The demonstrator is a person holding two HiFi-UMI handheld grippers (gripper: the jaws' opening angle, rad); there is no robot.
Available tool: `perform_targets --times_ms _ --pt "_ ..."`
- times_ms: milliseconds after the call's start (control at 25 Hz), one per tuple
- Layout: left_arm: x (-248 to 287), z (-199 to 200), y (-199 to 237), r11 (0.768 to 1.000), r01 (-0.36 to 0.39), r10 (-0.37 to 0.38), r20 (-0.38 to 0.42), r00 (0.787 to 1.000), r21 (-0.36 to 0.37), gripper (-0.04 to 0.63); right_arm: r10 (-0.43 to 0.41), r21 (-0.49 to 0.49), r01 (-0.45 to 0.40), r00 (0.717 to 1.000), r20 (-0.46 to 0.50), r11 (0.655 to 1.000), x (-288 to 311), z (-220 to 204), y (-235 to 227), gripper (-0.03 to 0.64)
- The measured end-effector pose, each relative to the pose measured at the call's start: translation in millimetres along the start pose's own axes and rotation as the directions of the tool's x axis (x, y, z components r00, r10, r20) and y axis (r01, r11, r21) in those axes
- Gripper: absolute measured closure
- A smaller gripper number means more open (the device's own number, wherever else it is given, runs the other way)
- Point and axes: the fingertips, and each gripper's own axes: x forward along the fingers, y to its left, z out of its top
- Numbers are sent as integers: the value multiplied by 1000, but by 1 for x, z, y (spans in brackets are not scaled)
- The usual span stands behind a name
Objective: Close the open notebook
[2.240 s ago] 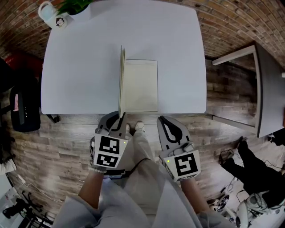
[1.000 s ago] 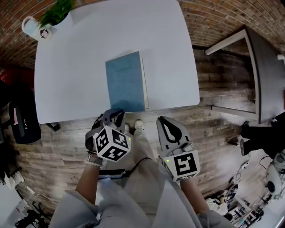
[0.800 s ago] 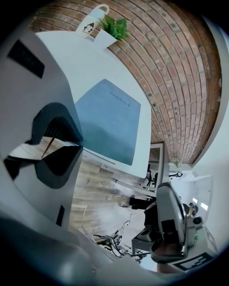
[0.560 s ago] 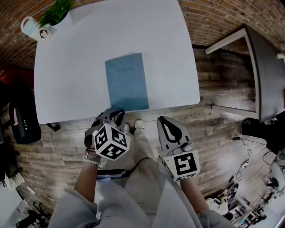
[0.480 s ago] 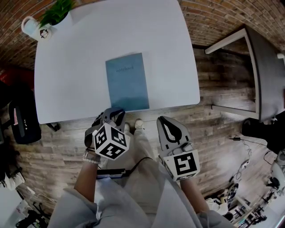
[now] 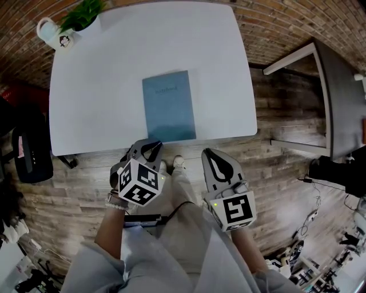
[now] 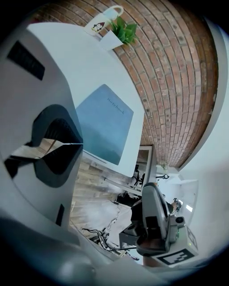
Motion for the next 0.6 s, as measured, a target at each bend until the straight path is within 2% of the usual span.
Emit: perform_targets --times_ms 320,600 --pt "-47 19 24 993 -49 64 145 987 -106 577 9 -39 -7 999 39 999 -2 28 17 572" --pt "-104 50 50 977 -117 166 288 943 -179 577 23 -86 -12 991 131 996 -10 68 31 571"
